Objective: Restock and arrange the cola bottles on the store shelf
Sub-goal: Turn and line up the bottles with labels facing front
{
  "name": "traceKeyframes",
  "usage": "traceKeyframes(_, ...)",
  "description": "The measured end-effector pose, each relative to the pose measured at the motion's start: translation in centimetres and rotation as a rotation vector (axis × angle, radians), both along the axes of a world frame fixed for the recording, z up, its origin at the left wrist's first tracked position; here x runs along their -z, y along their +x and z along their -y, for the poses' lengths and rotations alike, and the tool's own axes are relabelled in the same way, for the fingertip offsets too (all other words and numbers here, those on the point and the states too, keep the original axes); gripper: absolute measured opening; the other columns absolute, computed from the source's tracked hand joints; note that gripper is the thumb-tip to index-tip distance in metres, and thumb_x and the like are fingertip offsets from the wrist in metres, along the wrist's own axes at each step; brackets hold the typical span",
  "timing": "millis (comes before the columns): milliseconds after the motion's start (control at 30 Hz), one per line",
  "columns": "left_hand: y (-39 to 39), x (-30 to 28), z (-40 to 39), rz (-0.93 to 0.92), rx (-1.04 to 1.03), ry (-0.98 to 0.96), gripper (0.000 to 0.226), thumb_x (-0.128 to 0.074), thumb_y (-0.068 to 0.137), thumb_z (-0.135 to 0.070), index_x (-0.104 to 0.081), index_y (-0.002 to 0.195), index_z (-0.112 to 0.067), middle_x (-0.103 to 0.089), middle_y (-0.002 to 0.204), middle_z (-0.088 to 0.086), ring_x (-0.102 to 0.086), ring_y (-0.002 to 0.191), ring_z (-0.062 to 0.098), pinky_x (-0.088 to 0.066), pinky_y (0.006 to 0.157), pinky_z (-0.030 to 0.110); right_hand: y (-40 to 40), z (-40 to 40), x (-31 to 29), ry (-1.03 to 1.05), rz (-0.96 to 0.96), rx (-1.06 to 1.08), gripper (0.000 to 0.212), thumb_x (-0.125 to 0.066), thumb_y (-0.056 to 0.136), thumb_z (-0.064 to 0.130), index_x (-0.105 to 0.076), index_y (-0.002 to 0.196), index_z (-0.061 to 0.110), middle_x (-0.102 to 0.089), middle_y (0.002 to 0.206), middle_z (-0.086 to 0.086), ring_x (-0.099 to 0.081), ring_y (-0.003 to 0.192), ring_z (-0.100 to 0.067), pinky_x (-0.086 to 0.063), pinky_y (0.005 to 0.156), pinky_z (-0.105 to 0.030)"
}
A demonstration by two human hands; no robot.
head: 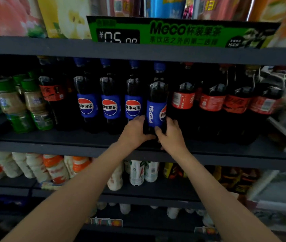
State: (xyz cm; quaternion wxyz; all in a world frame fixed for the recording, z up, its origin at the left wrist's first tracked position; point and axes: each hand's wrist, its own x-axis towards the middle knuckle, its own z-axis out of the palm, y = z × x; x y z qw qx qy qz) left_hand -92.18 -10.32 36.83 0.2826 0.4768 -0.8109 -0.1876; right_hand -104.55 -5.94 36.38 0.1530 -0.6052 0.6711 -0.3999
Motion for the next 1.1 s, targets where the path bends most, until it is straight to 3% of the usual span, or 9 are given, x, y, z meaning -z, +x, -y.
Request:
traceKeyframes(100,0.8,-0.6,0.3,0.056,0.042,0.027,0.062,-0.076,0.072,-0.019,-0.047,0.125,-0.008,-0.06,0.121,0.012,-0.058,0.11,0.026,-0.049,0.093,0.04,0.7,-0.3,0.3,0.009,-0.042,0.106,0.049,-0.056,0.09,0.035,-0.045,0.129,0.007,-0.041,0.129,-0.012,-0.055,0.108,-0.031,-0.046,0.085,-0.035)
traceKeyframes(233,0.1,-0.6,-0.6,0.233,-0.091,-0.142,0.042,-0.067,0.081,-0.023,-0.05,0.116,-0.006,-0.063,0.113,0.013,-0.06,0.104,0.028,-0.048,0.084,0.034,1.2,-0.7,0.2,0.002,-0.052,0.174,0.051,-0.058,0.089,0.039,-0.046,0.127,0.007,-0.041,0.129,-0.012,-0.057,0.105,-0.032,-0.045,0.08,-0.034)
traceKeyframes(300,0.0,-0.3,-1.1,0.213,-0.116,-0.166,0.041,-0.065,0.083,-0.021,-0.049,0.118,-0.006,-0.063,0.114,0.013,-0.059,0.105,0.028,-0.047,0.083,0.034,1.3,-0.6,0.0,0.0,-0.048,0.179,0.05,-0.06,0.088,0.038,-0.046,0.123,0.006,-0.045,0.126,-0.012,-0.056,0.106,-0.031,-0.044,0.078,-0.033)
traceKeyframes(433,-0.1,-0.3,-1.3,0.07,-0.021,-0.012,0.056,-0.069,0.077,-0.017,-0.042,0.124,-0.004,-0.059,0.119,0.015,-0.057,0.11,0.03,-0.048,0.086,0.036,1.6,-0.4,0.1,-0.019,0.045,0.165,0.044,-0.068,0.083,0.032,-0.04,0.106,0.007,-0.058,0.109,-0.012,-0.06,0.098,-0.027,-0.049,0.071,-0.035)
traceKeyframes(533,-0.3,-0.6,-1.0,0.145,-0.04,-0.016,0.048,-0.067,0.081,-0.022,-0.044,0.118,-0.003,-0.059,0.117,0.016,-0.058,0.107,0.03,-0.048,0.083,0.036,1.8,-0.7,0.6,-0.013,0.121,0.155,0.042,-0.07,0.081,0.031,-0.034,0.097,0.016,-0.06,0.098,-0.011,-0.066,0.086,-0.029,-0.055,0.066,-0.039)
traceKeyframes(633,-0.1,-0.9,-0.8,0.235,-0.087,-0.08,0.039,-0.065,0.083,-0.031,-0.051,0.106,-0.002,-0.063,0.107,0.015,-0.061,0.098,0.029,-0.046,0.074,0.032,1.5,-0.8,0.7,-0.006,0.137,0.146,0.047,-0.071,0.078,0.037,-0.038,0.106,0.018,-0.06,0.105,-0.009,-0.066,0.087,-0.031,-0.057,0.069,-0.047)
traceKeyframes(767,0.0,-1.1,-0.3,0.22,-0.089,-0.032,0.037,-0.066,0.082,-0.029,-0.055,0.104,-0.001,-0.063,0.105,0.016,-0.06,0.098,0.028,-0.048,0.079,0.034,2.1,-0.4,0.4,-0.002,0.071,0.151,0.058,-0.067,0.081,0.039,-0.041,0.126,0.015,-0.051,0.119,-0.011,-0.064,0.093,-0.034,-0.056,0.072,-0.05)
traceKeyframes(933,-0.3,-1.1,-0.1,0.212,-0.074,-0.014,0.036,-0.066,0.083,-0.027,-0.057,0.104,0.0,-0.063,0.105,0.016,-0.061,0.097,0.027,-0.047,0.076,0.031,2.2,-0.5,0.1,0.04,-0.01,0.226,0.057,-0.062,0.086,0.038,-0.041,0.129,0.008,-0.048,0.125,-0.012,-0.056,0.109,-0.03,-0.05,0.084,-0.039)
traceKeyframes(1100,0.0,-1.0,0.1,0.184,-0.063,0.003,0.033,-0.066,0.082,-0.025,-0.058,0.099,0.002,-0.063,0.101,0.018,-0.061,0.094,0.029,-0.048,0.077,0.035,2.7,-0.8,0.0,0.042,-0.066,0.274,0.053,-0.06,0.088,0.038,-0.041,0.125,0.006,-0.046,0.126,-0.012,-0.056,0.109,-0.032,-0.046,0.081,-0.037)
